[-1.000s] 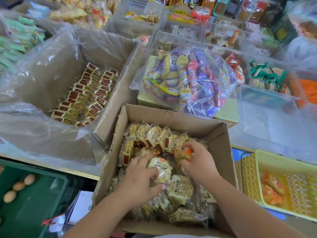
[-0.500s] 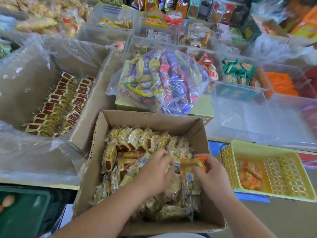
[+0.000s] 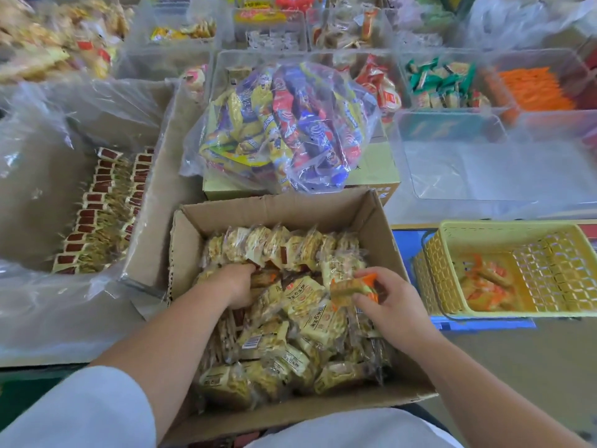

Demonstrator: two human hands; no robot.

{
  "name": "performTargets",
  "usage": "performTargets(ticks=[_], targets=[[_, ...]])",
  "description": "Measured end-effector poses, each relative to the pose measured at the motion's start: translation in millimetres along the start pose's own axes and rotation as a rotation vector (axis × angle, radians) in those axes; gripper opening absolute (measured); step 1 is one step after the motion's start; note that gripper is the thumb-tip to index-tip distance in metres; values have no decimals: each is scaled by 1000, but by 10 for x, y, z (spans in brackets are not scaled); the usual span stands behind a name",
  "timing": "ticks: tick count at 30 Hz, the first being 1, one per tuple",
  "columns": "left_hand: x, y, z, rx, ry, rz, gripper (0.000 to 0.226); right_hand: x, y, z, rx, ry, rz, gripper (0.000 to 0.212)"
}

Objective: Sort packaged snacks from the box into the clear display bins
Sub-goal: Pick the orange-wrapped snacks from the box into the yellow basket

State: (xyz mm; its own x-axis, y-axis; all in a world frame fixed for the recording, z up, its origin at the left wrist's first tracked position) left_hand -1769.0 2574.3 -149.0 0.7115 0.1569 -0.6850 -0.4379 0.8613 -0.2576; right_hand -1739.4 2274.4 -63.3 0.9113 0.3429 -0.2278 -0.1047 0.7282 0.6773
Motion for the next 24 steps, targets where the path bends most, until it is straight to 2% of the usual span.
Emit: performTargets(ticks=[2, 6, 8, 10, 14, 18, 21, 24], targets=[[37, -3, -2, 36, 89, 1, 73, -1, -11, -1, 21, 6, -1, 31], [123, 6, 5, 74, 204, -5, 80, 2, -34, -16, 52, 19, 5, 34], [147, 10, 26, 48, 241, 10, 67, 6, -49, -30, 52, 24, 10, 34], [178, 11, 53, 80, 231, 12, 35, 17, -67, -43, 48, 25, 13, 34], [249, 45, 19, 104, 145, 48, 24, 17, -87, -76, 46, 23, 31, 34], [288, 20, -130, 56, 178, 103, 51, 23, -114, -117, 83, 25, 12, 34], [303, -24, -240, -124, 254, 122, 58, 33, -141, -129, 110, 32, -3, 32], [295, 5, -254, -368, 244, 222, 66, 53, -144, -135, 140, 55, -17, 32]])
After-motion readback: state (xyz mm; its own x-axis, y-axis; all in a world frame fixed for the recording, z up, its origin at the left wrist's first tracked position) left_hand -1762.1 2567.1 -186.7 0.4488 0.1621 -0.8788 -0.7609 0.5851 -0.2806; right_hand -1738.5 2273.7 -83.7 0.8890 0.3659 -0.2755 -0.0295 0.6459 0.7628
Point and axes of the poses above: each hand's wrist, its own x-axis towards the middle knuckle, its own z-axis out of the back of the hand, y = z × x, the point moved 6 cm from there along x, towards the middle knuckle, and after that the axes turned 13 degrees about -x, right-handed, at the moved point
